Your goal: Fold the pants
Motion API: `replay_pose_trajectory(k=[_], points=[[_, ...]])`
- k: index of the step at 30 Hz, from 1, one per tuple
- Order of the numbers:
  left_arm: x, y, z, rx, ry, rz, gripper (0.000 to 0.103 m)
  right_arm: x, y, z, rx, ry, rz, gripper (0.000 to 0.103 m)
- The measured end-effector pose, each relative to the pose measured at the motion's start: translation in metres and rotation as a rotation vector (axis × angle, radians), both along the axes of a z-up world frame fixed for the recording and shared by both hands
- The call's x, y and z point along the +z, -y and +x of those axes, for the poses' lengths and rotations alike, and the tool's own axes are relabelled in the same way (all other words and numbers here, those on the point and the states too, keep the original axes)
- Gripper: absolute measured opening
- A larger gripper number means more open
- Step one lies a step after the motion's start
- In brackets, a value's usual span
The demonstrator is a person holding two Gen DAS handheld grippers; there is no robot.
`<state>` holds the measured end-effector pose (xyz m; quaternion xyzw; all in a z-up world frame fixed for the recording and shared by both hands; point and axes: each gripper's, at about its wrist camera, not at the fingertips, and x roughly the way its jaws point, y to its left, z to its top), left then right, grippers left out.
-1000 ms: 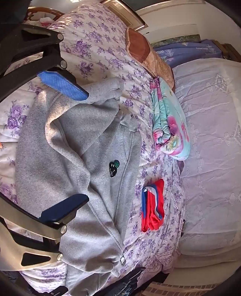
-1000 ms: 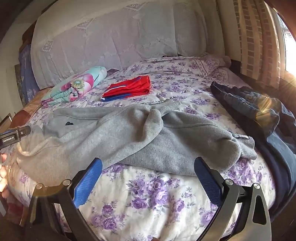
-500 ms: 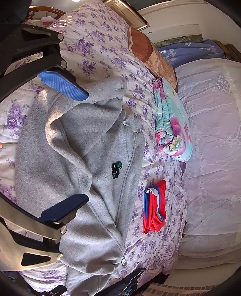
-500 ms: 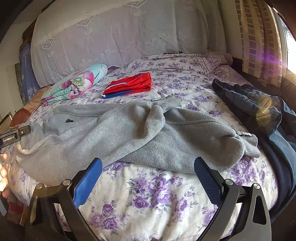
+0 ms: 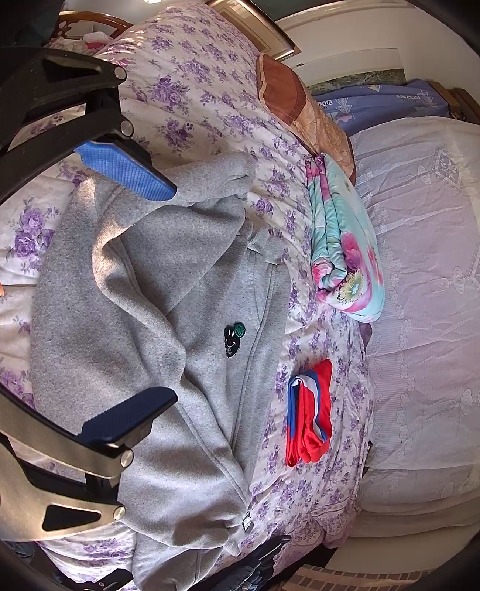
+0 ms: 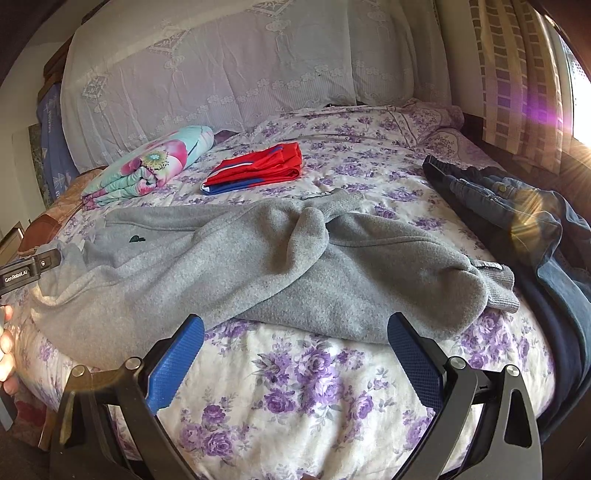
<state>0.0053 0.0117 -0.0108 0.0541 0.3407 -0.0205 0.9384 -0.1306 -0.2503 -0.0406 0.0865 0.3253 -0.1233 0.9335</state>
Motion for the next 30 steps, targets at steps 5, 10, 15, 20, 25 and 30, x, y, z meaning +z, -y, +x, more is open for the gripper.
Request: replay_pose_trajectory(k=[5,10,15,20,25,30], points=[[-0.001,0.000,0.000,-0.001,-0.001,-0.002,0.098,-0.004,0.000,0.000,0.001,-0.005,0.002,0.100],[-0.003,-0.001,-0.001,-0.001,-0.002,-0.002,0.098,-0.005,0.000,0.001,-0.002,-0.005,0.002,0.100],[-0.003,-0.001,0.000,-0.001,-0.003,-0.003,0.098,-0.006,-0.001,0.001,-0.002,-0.008,0.003,0.100],[-0.004,-0.002,-0.001,-0.001,-0.003,-0.002,0.098,-0.007,-0.001,0.001,-0.004,-0.008,0.005,0.100],[-0.011,-0.005,0.002,0.002,-0.015,-0.004,0.098,-0.009,-0.001,0.002,-0.005,-0.019,0.008,0.100],[0.006,-0.022,0.030,-0.037,-0.059,-0.031,0.098,0.000,0.006,-0.001,-0.005,-0.009,-0.027,0.100]])
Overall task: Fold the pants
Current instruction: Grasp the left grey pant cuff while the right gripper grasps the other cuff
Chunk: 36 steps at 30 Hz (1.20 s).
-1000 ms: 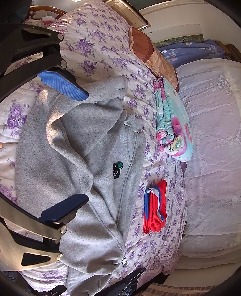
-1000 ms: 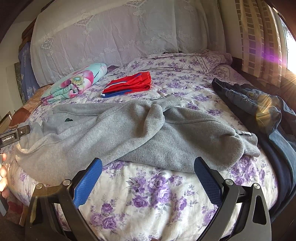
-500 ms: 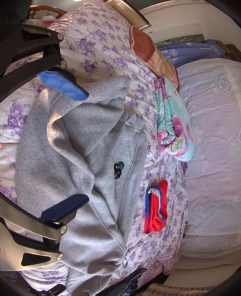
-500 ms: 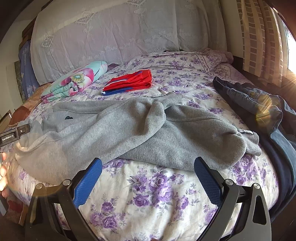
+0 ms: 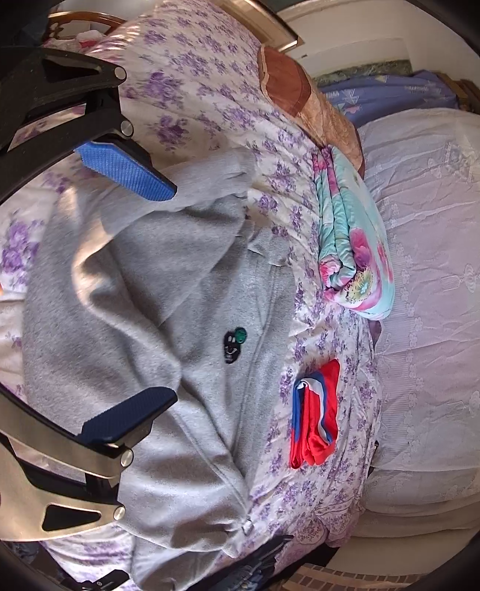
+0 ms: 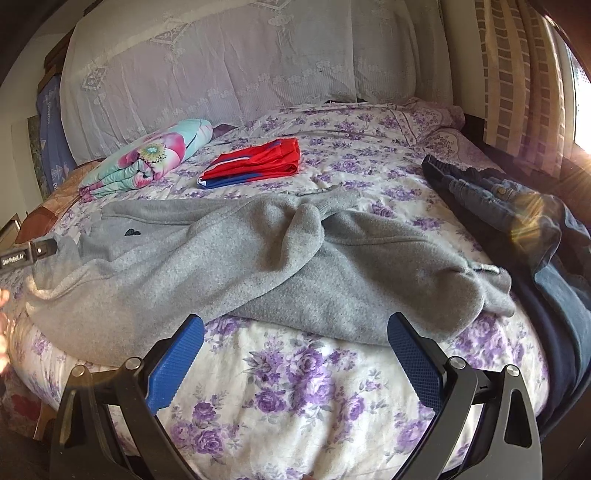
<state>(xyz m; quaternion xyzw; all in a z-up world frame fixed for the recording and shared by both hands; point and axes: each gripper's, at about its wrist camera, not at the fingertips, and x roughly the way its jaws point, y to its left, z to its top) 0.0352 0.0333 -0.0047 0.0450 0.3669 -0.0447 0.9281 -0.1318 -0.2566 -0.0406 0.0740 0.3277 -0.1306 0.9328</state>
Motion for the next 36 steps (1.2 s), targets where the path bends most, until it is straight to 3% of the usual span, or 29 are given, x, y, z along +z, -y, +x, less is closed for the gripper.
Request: replay_pose_trajectory(k=[3,6,11,13,16,18,20,22,24,28,29,31,32,36], points=[[0.021,-0.025,0.046,0.030,-0.021,-0.009,0.098,0.016,0.021,-0.011,-0.039,0.038,-0.069,0.100],[0.021,-0.044,0.109,0.047,-0.095,0.010,0.098,0.026,0.061,-0.022,-0.128,0.042,-0.102,0.100],[-0.027,-0.054,0.201,0.013,-0.358,-0.059,0.098,0.017,0.132,-0.036,-0.245,-0.024,-0.050,0.100],[-0.045,-0.048,0.215,0.009,-0.409,-0.050,0.098,0.009,0.153,-0.037,-0.251,-0.050,-0.024,0.100],[-0.070,-0.027,0.224,-0.032,-0.447,0.039,0.098,0.000,0.177,-0.039,-0.265,-0.083,0.019,0.100],[-0.084,-0.022,0.224,-0.040,-0.462,0.026,0.098,-0.005,0.187,-0.038,-0.262,-0.100,0.061,0.100],[-0.083,-0.014,0.210,-0.060,-0.406,0.032,0.081,-0.008,0.190,-0.034,-0.241,-0.124,0.088,0.100],[-0.074,-0.003,0.194,-0.102,-0.352,0.077,0.053,-0.010,0.188,-0.026,-0.215,-0.134,0.084,0.100],[-0.065,0.002,0.179,-0.145,-0.334,0.065,0.038,-0.014,0.184,-0.013,-0.165,-0.149,0.070,0.100],[-0.054,0.006,0.160,-0.194,-0.304,0.062,0.033,-0.023,0.185,0.023,-0.097,-0.203,0.086,0.100],[-0.051,0.006,0.157,-0.200,-0.296,0.057,0.032,-0.028,0.186,0.031,-0.081,-0.228,0.111,0.083],[-0.047,0.003,0.153,-0.195,-0.293,0.033,0.032,-0.044,0.184,0.050,-0.009,-0.314,0.177,0.029],[-0.045,-0.001,0.154,-0.190,-0.291,0.017,0.031,-0.045,0.180,0.054,0.018,-0.328,0.185,0.026],[-0.029,-0.012,0.159,-0.156,-0.253,-0.060,0.030,-0.006,0.157,0.060,0.027,-0.233,-0.034,0.023]])
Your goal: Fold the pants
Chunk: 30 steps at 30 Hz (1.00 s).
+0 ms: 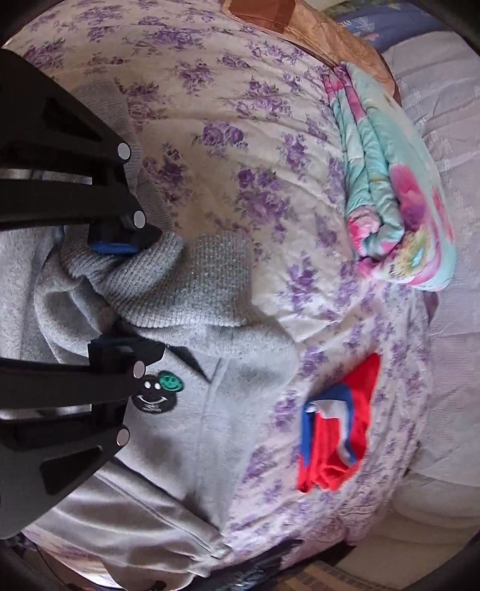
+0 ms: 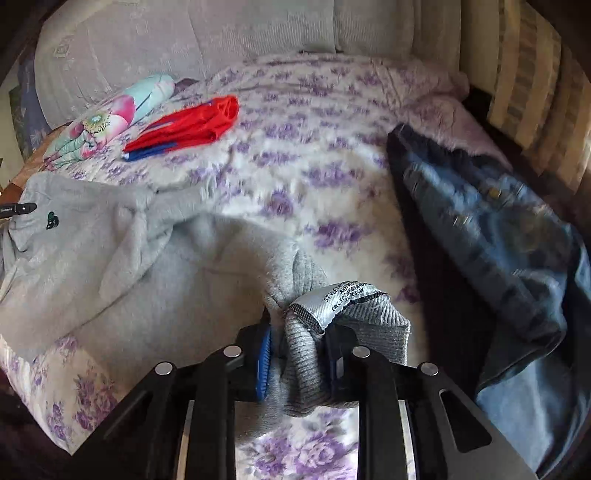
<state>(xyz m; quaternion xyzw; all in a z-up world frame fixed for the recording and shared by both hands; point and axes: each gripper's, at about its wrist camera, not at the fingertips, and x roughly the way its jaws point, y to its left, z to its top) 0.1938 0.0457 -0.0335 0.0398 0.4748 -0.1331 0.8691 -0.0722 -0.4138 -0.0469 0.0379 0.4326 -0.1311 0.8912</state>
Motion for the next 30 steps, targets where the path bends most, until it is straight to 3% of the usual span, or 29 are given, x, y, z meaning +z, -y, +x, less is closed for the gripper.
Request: replay_pose_trajectory(k=[5,10,12,14,16,17,20,21,23,25,26,27,30], points=[[0.028,-0.019,0.021,0.109,0.037,-0.117,0.030,0.047,0.026,0.034,-0.017,0.100,-0.008,0.023],[0.048,-0.031,0.039,0.197,0.087,-0.157,0.030,0.082,0.039,0.084,-0.011,0.225,-0.064,0.024],[0.037,-0.029,0.061,0.224,0.047,-0.136,0.032,0.072,0.052,0.113,-0.033,0.184,-0.053,0.030],[0.006,-0.021,0.093,0.247,-0.036,-0.057,0.039,0.032,0.068,0.156,-0.067,0.044,-0.041,0.057],[-0.028,-0.019,0.119,0.271,-0.142,-0.001,0.046,-0.010,0.074,0.179,-0.110,-0.085,-0.106,0.061],[-0.035,-0.024,0.124,0.291,-0.178,-0.038,0.046,-0.021,0.072,0.181,-0.128,-0.109,-0.132,0.061],[-0.008,-0.033,0.113,0.257,-0.143,-0.127,0.047,-0.003,0.055,0.159,-0.161,0.005,-0.160,0.072],[0.005,-0.035,0.107,0.237,-0.122,-0.134,0.052,0.008,0.046,0.149,-0.161,0.055,-0.186,0.075],[0.038,-0.047,0.088,0.227,-0.043,-0.142,0.063,0.032,0.027,0.135,-0.146,0.146,-0.271,0.092],[0.065,-0.062,0.070,0.245,0.036,-0.137,0.080,0.060,0.012,0.131,-0.141,0.222,-0.324,0.100],[0.077,-0.069,0.060,0.253,0.064,-0.130,0.083,0.069,0.007,0.133,-0.129,0.243,-0.325,0.100],[0.084,-0.076,0.051,0.260,0.079,-0.121,0.084,0.077,0.001,0.140,-0.092,0.243,-0.291,0.100],[0.087,-0.093,0.025,0.251,0.058,-0.128,0.084,0.065,-0.013,0.179,0.057,0.127,-0.041,0.100]])
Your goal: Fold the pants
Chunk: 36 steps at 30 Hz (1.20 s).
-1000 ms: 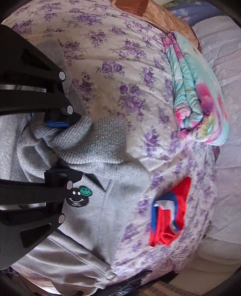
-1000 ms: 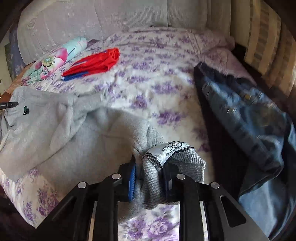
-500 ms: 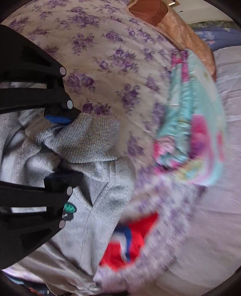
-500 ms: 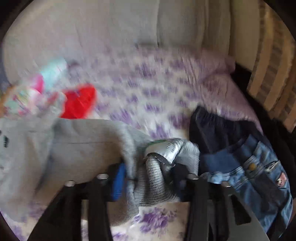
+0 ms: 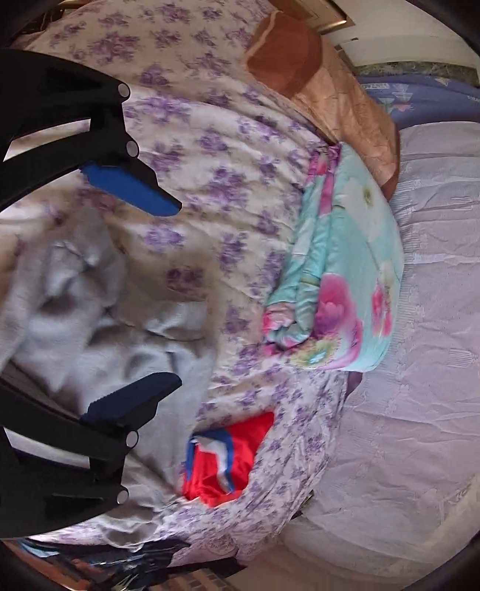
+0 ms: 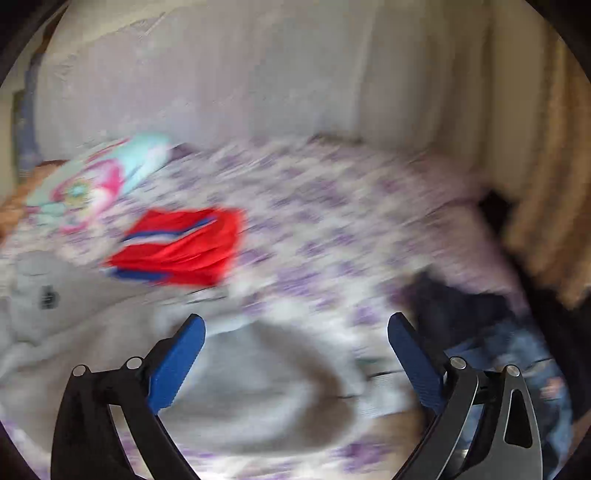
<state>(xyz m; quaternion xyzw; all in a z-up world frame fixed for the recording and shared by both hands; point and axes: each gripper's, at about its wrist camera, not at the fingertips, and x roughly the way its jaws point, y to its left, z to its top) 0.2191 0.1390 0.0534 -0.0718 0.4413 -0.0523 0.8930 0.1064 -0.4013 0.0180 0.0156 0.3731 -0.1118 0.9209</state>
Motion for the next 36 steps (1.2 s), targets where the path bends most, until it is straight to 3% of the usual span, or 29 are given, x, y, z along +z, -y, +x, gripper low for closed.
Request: replay_pose_trajectory(k=[2,4,5,6,7,8,10,12,15,18,19,21,22,23,24,26,28,29,32,34,36], points=[[-0.018,-0.004,-0.016,-0.005,-0.050,0.006,0.084,-0.024,-0.008,0.028,0.011,-0.064,0.089,0.099],[-0.043,-0.006,-0.031,-0.004,-0.096,0.029,0.084,-0.055,-0.017,0.057,-0.019,-0.129,0.110,0.099],[-0.058,-0.006,-0.036,0.003,-0.124,0.048,0.084,-0.069,-0.020,0.069,-0.037,-0.156,0.116,0.090],[-0.069,-0.009,-0.039,0.011,-0.145,0.060,0.084,-0.084,-0.025,0.079,-0.038,-0.184,0.125,0.069],[-0.080,-0.012,-0.041,0.023,-0.167,0.070,0.083,-0.093,-0.029,0.085,-0.011,-0.199,0.141,0.014],[-0.090,-0.016,-0.044,0.038,-0.188,0.072,0.083,-0.097,-0.031,0.086,0.036,-0.195,0.205,0.015],[-0.099,-0.023,-0.051,0.047,-0.205,0.057,0.083,-0.079,-0.035,0.066,0.036,-0.078,0.196,0.014],[-0.096,-0.028,-0.058,0.049,-0.185,0.061,0.083,-0.041,-0.038,0.024,0.055,0.068,0.149,0.014],[-0.091,-0.032,-0.068,0.039,-0.165,0.049,0.083,0.005,-0.039,-0.080,0.152,0.348,0.133,0.014],[-0.090,-0.034,-0.082,0.028,-0.155,0.023,0.083,0.002,-0.036,-0.196,0.278,0.519,0.150,0.015],[-0.091,-0.035,-0.087,0.025,-0.152,0.019,0.083,-0.009,-0.032,-0.225,0.316,0.525,0.165,0.018],[-0.092,-0.037,-0.097,0.023,-0.152,0.010,0.083,-0.044,-0.018,-0.269,0.314,0.443,0.208,0.043],[-0.092,-0.039,-0.101,0.023,-0.153,0.007,0.083,-0.063,-0.009,-0.283,0.233,0.382,0.204,0.072],[-0.092,-0.040,-0.103,0.021,-0.155,0.010,0.084,-0.081,0.005,-0.296,0.115,0.319,0.204,0.077],[-0.090,-0.040,-0.104,0.019,-0.155,0.016,0.084,-0.097,0.025,-0.313,-0.010,0.274,0.250,0.077],[-0.084,-0.042,-0.103,0.033,-0.149,0.034,0.084,-0.105,0.059,-0.338,-0.131,0.274,0.381,0.079],[-0.078,-0.041,-0.099,0.031,-0.148,0.027,0.084,-0.092,0.077,-0.348,-0.169,0.314,0.423,0.089],[-0.073,-0.037,-0.095,0.022,-0.141,0.032,0.084,-0.082,0.080,-0.345,-0.160,0.322,0.414,0.095],[-0.065,-0.027,-0.082,0.020,-0.131,0.065,0.084,-0.055,0.073,-0.310,-0.034,0.273,0.407,0.099],[-0.067,-0.018,-0.073,-0.001,-0.149,0.078,0.084,-0.043,0.061,-0.272,0.085,0.178,0.385,0.099],[-0.075,-0.009,-0.067,-0.021,-0.184,0.100,0.084,-0.038,0.039,-0.235,0.181,0.079,0.273,0.099]])
